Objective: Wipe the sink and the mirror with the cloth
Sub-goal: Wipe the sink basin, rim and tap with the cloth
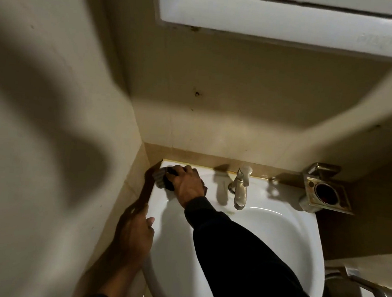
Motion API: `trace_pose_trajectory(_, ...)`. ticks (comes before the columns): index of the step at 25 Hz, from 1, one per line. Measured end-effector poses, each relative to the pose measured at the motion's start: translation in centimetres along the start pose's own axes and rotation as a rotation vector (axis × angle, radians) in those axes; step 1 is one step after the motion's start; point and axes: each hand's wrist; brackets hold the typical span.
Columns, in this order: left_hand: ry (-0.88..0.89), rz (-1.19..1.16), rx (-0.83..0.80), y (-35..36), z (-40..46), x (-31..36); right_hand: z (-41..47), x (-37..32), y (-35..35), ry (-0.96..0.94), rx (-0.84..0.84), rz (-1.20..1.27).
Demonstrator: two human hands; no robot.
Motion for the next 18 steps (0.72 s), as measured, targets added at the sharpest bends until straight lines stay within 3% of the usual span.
trace_pose_trajectory(2, 0.008, -0.003, -0.001, 0.1, 0.1, -0.2, -0.7, 1.0, 0.2, 0.008, -0.015, -0.003)
trace_pose_trajectory(6, -0.056, -0.068, -0.017, -0.2, 0.2, 1.3, -5.6, 3.7, 0.5, 0.206, 0.031, 0.02)
trace_pose_trajectory(8, -0.067, -0.081, 0.02, 0.0, -0.2, 1.9, -8.1, 3.5, 0.0, 0.105, -0.02, 0.031)
trace_pose_trajectory(10, 0.044, -0.017, 0.088, 0.2, -0.5, 2.8, -10.8, 3.3, -0.9, -0.004, -0.043, 0.08)
trace_pose_trajectory(13, 0.265, -0.095, 0.134, 1.2, -1.0, 5.8, -17.1, 4.5, -2.0, -0.075, 0.146, 0.164)
trace_pose_trajectory(15, 0.291, -0.277, 0.036, 2.1, -1.5, 8.7, -21.6, 6.4, -2.8, -0.042, 0.318, 0.132)
trace_pose_trajectory(18, 0.321, -0.452, -0.129, 3.3, -2.4, 12.8, -24.9, 10.6, -3.6, 0.293, 0.492, 0.066)
Point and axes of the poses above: each hand's wrist, its own z-axis towards the middle knuckle, its own y-axis out of the palm, x = y × z, and after that the axes turned 2 degrees about -z, right-handed
